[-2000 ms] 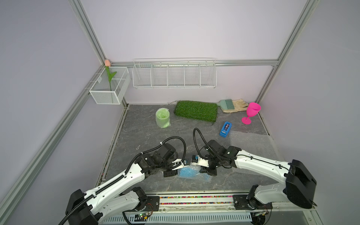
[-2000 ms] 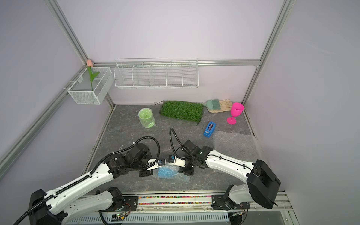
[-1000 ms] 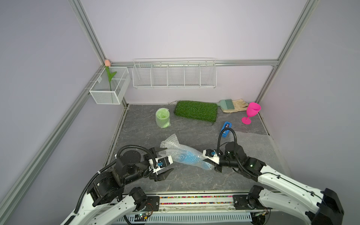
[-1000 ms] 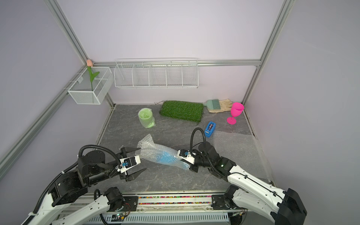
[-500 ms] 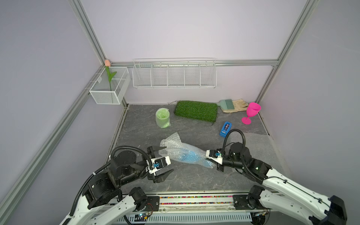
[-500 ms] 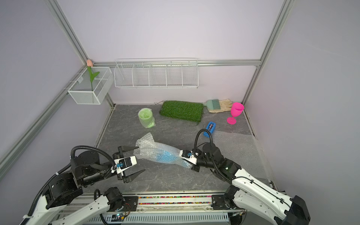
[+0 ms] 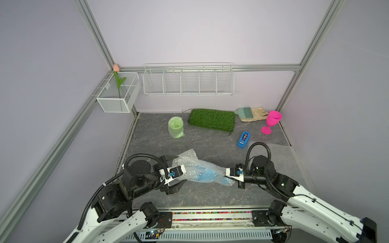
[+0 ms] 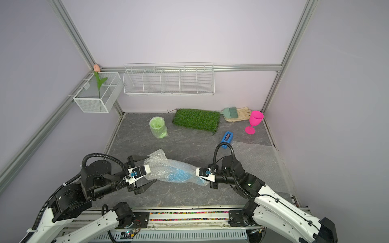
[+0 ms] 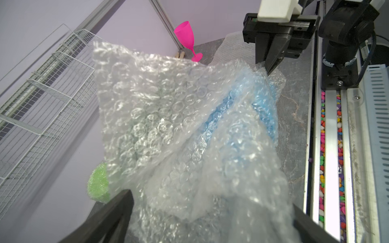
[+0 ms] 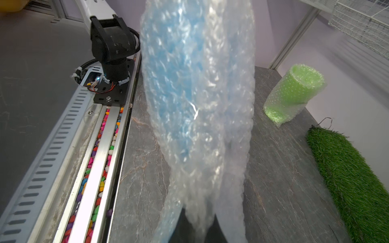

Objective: Wrap wine glasses in bubble wrap
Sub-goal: Wrap the wine glass in bubble wrap.

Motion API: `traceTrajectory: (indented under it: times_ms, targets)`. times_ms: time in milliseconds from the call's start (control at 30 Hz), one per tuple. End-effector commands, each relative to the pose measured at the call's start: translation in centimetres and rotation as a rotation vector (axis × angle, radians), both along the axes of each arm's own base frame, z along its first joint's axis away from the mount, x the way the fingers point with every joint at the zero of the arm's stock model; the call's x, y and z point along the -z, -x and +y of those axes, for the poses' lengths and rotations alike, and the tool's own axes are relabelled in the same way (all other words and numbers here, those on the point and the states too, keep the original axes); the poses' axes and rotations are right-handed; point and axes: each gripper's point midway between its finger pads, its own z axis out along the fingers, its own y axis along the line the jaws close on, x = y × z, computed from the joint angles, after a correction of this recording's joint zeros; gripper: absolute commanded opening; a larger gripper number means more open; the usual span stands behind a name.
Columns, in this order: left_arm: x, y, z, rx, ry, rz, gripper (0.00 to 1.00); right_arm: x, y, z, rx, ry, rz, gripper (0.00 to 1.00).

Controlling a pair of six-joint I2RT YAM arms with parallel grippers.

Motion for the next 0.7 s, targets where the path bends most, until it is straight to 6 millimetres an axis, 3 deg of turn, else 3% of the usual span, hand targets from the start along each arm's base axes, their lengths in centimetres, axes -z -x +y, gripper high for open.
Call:
traceTrajectory:
  times_ms: [0,233,500,567,667]
  targets:
    - [0.2,0.9,0.6,0.032,-0.045,0.002,0.99,0.0,1.4,0.2,-0.091,0.014,0.021,0.07]
    - [-0.7,0.5,2.1,-0.028,-0.046,-0.061,0.99,-0.2,1.6,0.0,-0.095,0.027,0.016,0.07]
    - [1.1,2.8,0.2,0.129,-0.055,0.061,0.99,-0.8,2.4,-0.1,-0.130,0.020,0.031,0.07]
    - [1.3,3.0,0.1,0.141,-0.057,0.065,0.89,-0.8,2.3,-0.1,-0.120,0.020,0.025,0.07]
    - [1.0,2.9,0.4,0.131,-0.058,0.050,0.62,-0.6,2.1,-0.2,-0.106,0.028,0.022,0.07]
